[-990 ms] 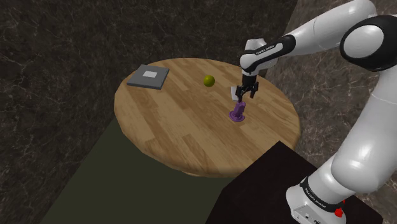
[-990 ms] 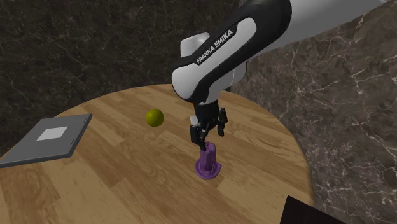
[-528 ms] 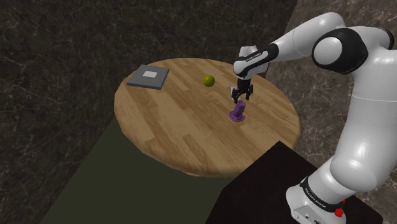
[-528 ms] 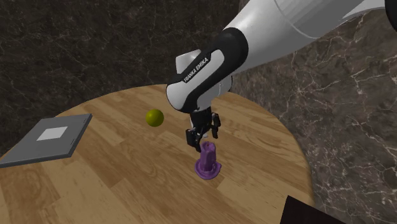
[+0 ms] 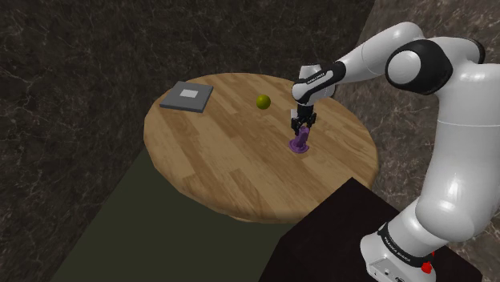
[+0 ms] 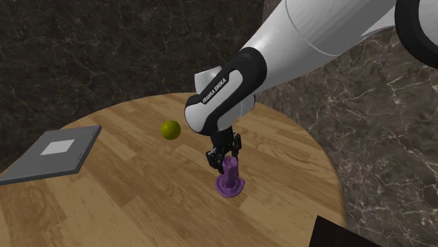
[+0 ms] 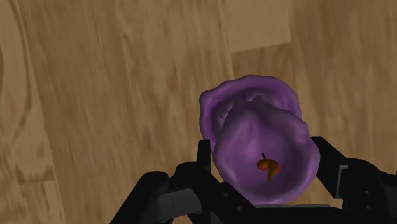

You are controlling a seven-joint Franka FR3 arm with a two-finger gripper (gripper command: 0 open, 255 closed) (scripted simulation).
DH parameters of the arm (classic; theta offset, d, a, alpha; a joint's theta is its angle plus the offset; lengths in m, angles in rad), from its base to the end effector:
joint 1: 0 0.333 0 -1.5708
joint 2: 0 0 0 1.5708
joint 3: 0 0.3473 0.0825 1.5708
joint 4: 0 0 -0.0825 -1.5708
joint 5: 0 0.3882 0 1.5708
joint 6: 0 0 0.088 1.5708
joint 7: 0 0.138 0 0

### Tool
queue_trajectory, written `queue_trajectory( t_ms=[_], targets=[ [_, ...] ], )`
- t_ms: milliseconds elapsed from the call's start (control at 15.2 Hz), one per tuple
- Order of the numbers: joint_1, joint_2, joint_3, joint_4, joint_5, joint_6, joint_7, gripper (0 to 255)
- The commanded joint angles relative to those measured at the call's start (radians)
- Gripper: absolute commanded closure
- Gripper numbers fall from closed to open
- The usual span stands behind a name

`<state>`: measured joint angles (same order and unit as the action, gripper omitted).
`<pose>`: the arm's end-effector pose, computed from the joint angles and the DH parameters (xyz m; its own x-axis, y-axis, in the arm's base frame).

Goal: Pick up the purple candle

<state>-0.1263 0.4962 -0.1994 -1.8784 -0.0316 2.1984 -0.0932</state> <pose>0.5981 -0.1985 0.2315 0.9633 -0.2007 -0.1784 -0.1851 -0.9776 0.1001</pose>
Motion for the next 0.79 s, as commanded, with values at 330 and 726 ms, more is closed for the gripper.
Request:
queue_trajectory(
  t_ms=[330, 726],
  targets=[
    [0.000, 0.002, 0.001, 0.000, 0.000, 0.000, 0.000, 255],
    [0.003, -0.033, -0.003, 0.006, -0.005, -0.040, -0.001, 255]
  ],
)
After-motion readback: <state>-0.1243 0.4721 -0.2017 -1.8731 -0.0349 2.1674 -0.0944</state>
